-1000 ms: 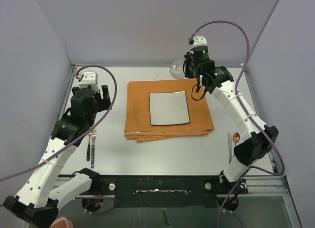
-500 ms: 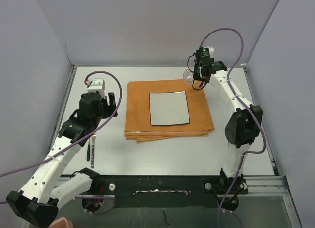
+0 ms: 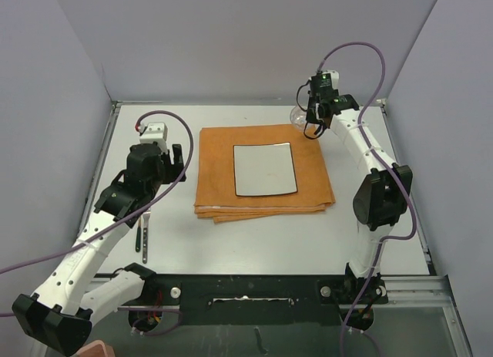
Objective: Set the dinner table for one person
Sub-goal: Place the cup on the napkin.
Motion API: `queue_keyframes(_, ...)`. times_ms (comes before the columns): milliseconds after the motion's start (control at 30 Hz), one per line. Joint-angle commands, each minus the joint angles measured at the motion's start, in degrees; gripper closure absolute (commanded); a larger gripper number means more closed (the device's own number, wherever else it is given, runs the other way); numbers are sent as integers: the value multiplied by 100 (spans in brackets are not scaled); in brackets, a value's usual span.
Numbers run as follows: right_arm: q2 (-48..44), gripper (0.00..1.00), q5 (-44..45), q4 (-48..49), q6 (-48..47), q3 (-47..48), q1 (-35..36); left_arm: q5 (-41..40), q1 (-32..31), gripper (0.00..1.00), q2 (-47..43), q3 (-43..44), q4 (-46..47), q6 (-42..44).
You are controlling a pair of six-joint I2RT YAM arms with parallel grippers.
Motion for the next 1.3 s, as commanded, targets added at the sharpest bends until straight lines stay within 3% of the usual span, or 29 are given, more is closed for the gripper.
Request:
queue_keyframes(0, -63, 100, 105, 472, -48, 105, -98, 85, -16, 28, 83, 28, 476, 50)
queue_keyframes(767, -311, 100, 194, 695, -198, -353, -202, 153, -16, 29, 112, -33, 363, -119)
queue_keyframes(1267, 351, 100, 161, 609, -120, 17, -290, 79, -22, 29, -25, -33, 233, -108)
